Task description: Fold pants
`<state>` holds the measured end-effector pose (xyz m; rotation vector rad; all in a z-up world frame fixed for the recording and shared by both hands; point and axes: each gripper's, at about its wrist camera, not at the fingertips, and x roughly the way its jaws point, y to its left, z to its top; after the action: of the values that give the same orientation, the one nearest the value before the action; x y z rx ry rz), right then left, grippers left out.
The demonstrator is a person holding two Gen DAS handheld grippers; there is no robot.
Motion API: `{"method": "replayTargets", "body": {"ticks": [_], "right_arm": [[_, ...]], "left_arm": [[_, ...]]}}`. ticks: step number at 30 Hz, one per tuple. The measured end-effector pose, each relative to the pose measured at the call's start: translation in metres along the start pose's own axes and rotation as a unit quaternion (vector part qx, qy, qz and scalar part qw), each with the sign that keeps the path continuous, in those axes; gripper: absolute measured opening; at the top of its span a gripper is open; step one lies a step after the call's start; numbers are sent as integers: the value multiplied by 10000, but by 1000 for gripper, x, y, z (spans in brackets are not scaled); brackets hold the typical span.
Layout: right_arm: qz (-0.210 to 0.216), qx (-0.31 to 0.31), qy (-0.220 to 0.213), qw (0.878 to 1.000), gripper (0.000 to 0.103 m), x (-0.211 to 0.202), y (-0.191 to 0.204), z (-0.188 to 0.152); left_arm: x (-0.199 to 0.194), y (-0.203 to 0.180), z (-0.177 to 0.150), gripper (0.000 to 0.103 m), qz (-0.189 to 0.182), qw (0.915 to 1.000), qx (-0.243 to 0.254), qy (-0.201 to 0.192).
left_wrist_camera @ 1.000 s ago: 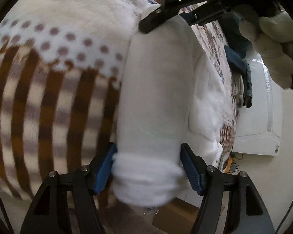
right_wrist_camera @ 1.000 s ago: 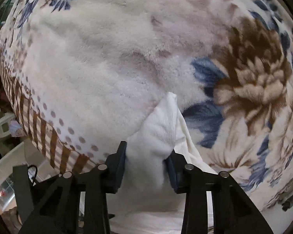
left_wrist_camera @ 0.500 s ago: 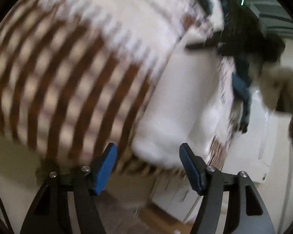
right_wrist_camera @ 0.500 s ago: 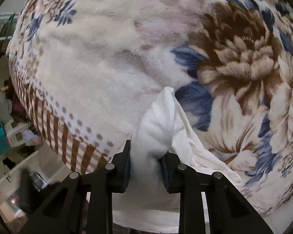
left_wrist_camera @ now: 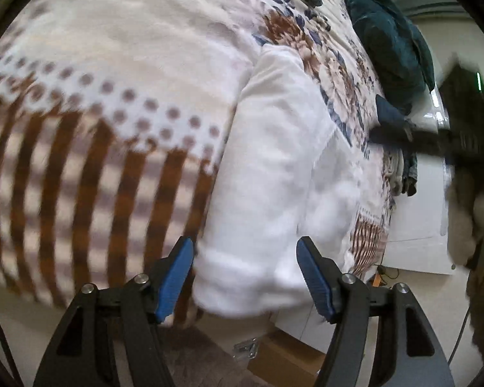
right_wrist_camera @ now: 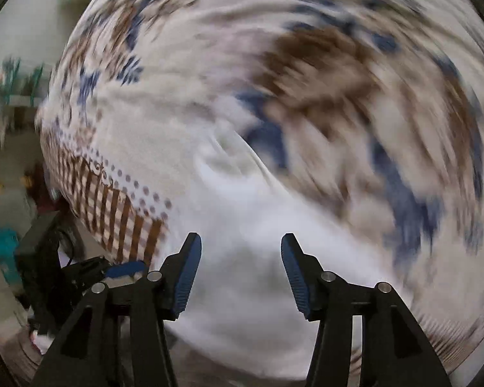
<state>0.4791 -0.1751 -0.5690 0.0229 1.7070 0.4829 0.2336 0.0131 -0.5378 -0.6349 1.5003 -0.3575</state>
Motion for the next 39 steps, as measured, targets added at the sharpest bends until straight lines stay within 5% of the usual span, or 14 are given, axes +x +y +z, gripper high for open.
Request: {"method": "replayTargets", "body": {"ticks": [5, 10, 11, 13, 14, 18, 20, 22, 24, 26, 31, 35, 39], "right_arm": [[618, 1046, 195, 9924, 54, 24, -25, -121], [674, 1201, 295, 9900, 51, 82, -10, -170], [585, 1217, 212, 9906, 47, 88, -11, -172], [380, 1503, 46, 9879, 7, 98, -20, -178], [182, 1607, 33, 9868, 0, 101, -28, -180], [677, 2163, 22, 9740, 0, 110, -52, -193], [841, 2244, -107, 9708, 8, 97, -52, -198], [994, 2188, -316, 9702, 30, 79, -46, -202], [1100, 2049, -342, 9720, 38, 75, -38, -200], [985, 1902, -238, 9765, 38, 86, -27, -197], [569, 1989, -263, 9780, 33, 109, -21, -192], [435, 2190, -324, 9742, 16, 114, -31, -195], [612, 2414, -315, 9680, 12, 114, -50, -197]], "left_arm": [[24, -4, -14, 65, 365, 9990, 114, 234], [51, 3, -4, 67, 771, 9968, 43, 220], [55, 3, -2, 67, 806, 9965, 26, 240], [58, 8, -1, 67, 813, 9963, 15, 272], [59, 8, 0, 68, 796, 9964, 29, 298], [42, 8, -2, 68, 625, 9976, -97, 271], [16, 13, -1, 66, 512, 9987, -53, 59], [2, 6, -1, 66, 462, 9988, 139, -64], [6, -3, -1, 66, 947, 9943, 495, -2], [16, -7, 0, 66, 1457, 9864, 758, 123], [32, -19, 0, 68, 2007, 9735, 1086, 151], [38, -17, 3, 69, 2035, 9734, 1043, 159], [43, -16, 2, 72, 2004, 9747, 978, 161]]}}
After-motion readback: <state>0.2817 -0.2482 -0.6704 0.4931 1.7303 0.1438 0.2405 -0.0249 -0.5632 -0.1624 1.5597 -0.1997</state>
